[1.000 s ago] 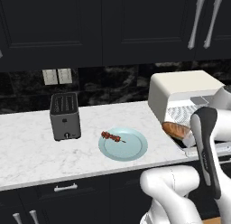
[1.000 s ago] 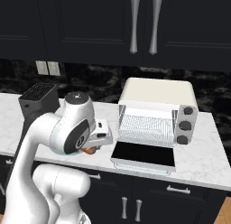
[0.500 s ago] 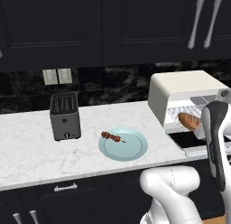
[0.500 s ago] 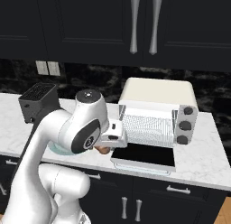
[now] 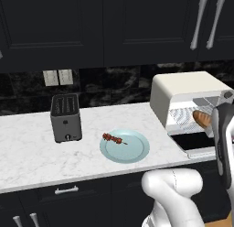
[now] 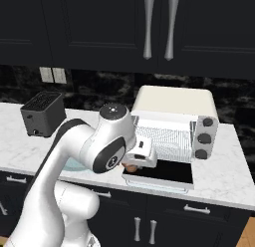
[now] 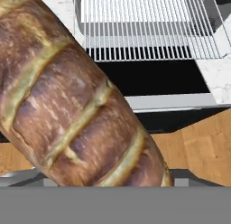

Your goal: Pick up the kebab skewer and baguette bread, and place them inside the toaster oven. Close the toaster oven door and start by setting the timer.

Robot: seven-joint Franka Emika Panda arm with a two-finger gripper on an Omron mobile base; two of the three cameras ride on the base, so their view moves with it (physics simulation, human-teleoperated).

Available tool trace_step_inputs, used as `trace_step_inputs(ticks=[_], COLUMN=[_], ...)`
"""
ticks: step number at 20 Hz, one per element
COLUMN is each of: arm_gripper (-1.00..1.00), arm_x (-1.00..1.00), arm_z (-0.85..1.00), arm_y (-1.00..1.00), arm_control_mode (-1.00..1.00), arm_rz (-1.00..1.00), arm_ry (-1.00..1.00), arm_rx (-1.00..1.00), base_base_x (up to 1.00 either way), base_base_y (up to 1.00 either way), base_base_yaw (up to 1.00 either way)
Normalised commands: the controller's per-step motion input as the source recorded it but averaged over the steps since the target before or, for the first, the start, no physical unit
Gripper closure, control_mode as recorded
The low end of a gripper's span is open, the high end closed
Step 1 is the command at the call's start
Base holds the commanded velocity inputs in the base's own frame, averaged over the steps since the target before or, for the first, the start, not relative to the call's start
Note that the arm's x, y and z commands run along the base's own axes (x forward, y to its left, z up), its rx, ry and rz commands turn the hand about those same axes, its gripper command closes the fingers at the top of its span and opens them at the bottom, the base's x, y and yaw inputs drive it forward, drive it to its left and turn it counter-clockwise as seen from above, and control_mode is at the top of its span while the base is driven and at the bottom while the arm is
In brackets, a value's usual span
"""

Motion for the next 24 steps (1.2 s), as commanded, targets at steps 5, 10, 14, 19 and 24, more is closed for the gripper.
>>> trace_step_inputs(ticks=[5,10,14,19,24], arm_gripper=[1.0,1.0,1.0,1.0,1.0], arm_x=[0.27,0.29,0.4,0.51,0.3], arm_z=[-0.09,-0.15,-0.09,-0.28,-0.38], arm_y=[-0.18,-0.08,-0.04,0.0,-0.05], arm_control_mode=[-1.0,-1.0,-1.0,-1.0,-1.0], arm_rz=[-0.05,-0.01,0.0,0.0,0.0], arm_ry=[0.0,0.0,0.0,0.0,0.01], arm_rx=[0.0,0.01,0.0,0.0,0.0], base_base_x=[0.0,0.0,0.0,0.0,0.0], base_base_y=[0.0,0.0,0.0,0.0,0.0], base_base_yaw=[0.0,0.0,0.0,0.0,0.0])
